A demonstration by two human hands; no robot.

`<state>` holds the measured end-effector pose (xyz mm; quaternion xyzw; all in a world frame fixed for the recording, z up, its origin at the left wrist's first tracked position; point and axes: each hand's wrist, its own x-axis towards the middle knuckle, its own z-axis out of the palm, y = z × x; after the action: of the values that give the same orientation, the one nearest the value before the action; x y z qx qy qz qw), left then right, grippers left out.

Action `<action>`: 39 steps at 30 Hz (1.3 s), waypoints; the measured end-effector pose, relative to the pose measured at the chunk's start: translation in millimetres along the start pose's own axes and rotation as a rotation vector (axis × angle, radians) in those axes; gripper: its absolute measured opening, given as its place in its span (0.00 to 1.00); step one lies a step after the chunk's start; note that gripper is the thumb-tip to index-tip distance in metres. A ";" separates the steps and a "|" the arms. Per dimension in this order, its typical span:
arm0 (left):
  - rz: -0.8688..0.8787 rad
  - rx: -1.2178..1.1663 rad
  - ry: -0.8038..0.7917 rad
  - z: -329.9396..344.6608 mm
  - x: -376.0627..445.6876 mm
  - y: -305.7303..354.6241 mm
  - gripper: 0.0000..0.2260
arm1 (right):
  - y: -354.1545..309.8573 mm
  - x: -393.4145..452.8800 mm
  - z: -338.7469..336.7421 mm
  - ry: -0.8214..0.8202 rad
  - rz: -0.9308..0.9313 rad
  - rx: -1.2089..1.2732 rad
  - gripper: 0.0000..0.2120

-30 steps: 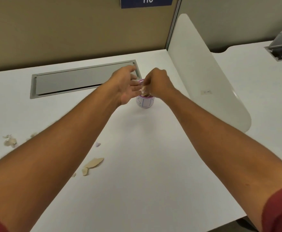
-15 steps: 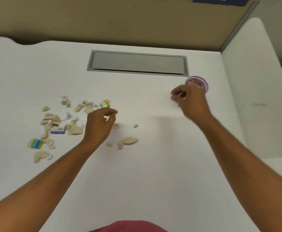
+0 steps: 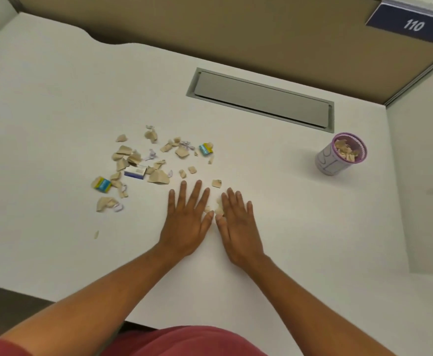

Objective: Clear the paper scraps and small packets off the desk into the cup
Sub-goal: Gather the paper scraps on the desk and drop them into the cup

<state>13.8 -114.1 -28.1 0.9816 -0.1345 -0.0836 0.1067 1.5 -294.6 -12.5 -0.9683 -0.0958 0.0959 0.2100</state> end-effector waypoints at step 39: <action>0.129 0.108 0.099 -5.1 -23.6 -30.2 0.33 | -27.3 6.4 17.1 0.065 0.070 -0.002 0.31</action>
<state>-0.1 -78.0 -27.0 0.9781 -0.1963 -0.0207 0.0655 -0.1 -262.2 -17.1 -0.9739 -0.0551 0.0716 0.2085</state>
